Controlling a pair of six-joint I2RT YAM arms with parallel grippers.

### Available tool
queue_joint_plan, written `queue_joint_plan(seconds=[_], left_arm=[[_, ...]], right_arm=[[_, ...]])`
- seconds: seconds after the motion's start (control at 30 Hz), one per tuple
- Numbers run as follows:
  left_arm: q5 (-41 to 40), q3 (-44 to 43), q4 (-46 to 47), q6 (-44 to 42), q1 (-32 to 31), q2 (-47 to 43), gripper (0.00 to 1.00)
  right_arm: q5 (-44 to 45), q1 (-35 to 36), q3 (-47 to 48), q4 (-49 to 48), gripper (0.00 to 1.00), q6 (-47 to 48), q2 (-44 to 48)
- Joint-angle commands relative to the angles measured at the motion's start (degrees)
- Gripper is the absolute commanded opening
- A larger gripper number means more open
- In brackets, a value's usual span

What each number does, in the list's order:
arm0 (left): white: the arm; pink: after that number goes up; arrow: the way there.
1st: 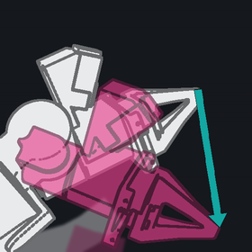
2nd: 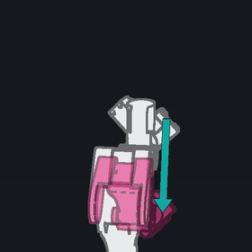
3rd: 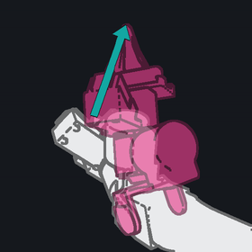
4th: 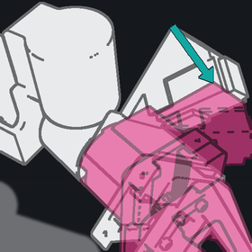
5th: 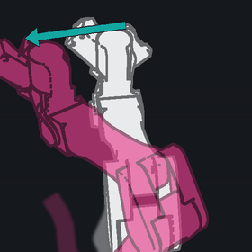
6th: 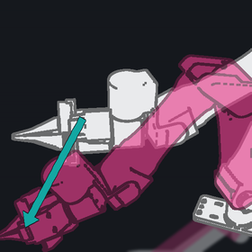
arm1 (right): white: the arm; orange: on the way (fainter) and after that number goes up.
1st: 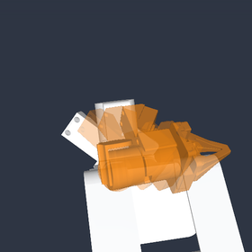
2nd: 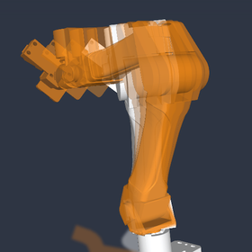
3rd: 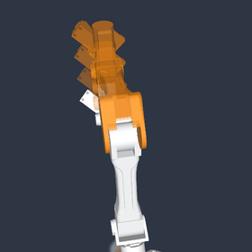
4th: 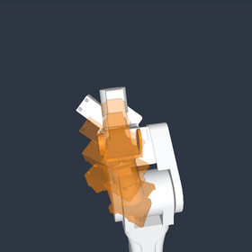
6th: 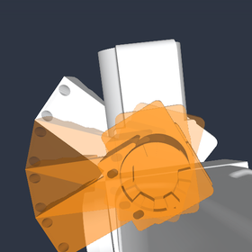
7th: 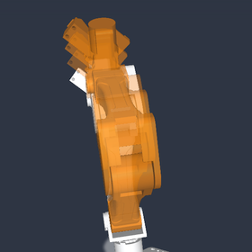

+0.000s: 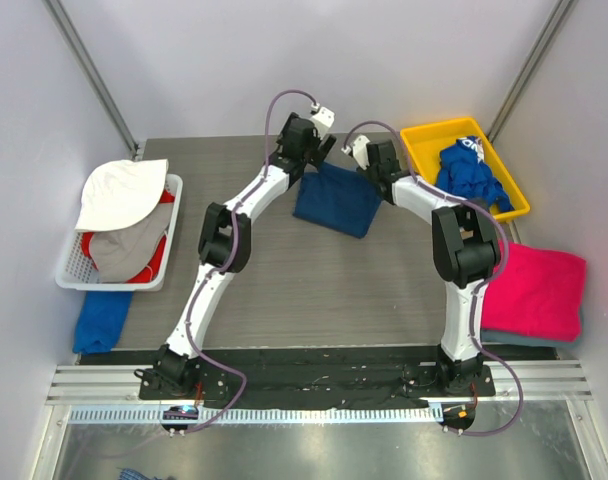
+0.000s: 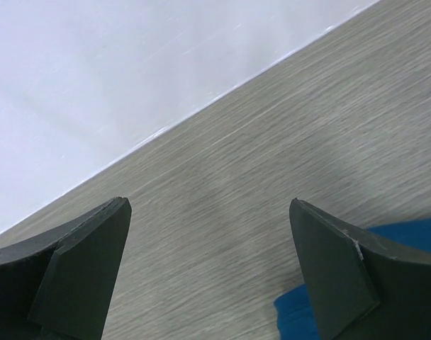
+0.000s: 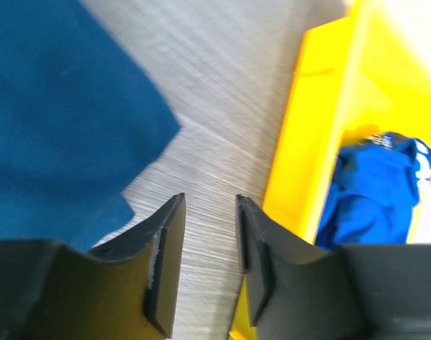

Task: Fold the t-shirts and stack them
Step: Fold the long partially folded tshirt into a neat square

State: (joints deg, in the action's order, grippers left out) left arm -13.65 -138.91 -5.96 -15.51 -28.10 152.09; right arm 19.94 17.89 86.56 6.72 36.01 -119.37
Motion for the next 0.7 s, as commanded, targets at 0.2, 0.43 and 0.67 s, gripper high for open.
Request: queue_joint_plan(seconds=[0.2, 0.43, 0.67], left_arm=[[4.4, 22.3, -5.4, 1.4, -0.7, -24.6, 1.00], [10.5, 30.4, -8.8, 0.0, -2.3, -28.1, 1.00], [11.3, 23.8, -14.3, -2.2, -3.5, -22.1, 1.00]], right_arm=[[-2.6, -0.9, -5.8, 3.8, 0.64, -14.2, 14.5], [-22.3, -4.5, -10.2, 10.9, 0.68, -30.0, 16.9], [-40.4, -10.4, -10.3, 10.9, 0.69, -39.9, 11.4]])
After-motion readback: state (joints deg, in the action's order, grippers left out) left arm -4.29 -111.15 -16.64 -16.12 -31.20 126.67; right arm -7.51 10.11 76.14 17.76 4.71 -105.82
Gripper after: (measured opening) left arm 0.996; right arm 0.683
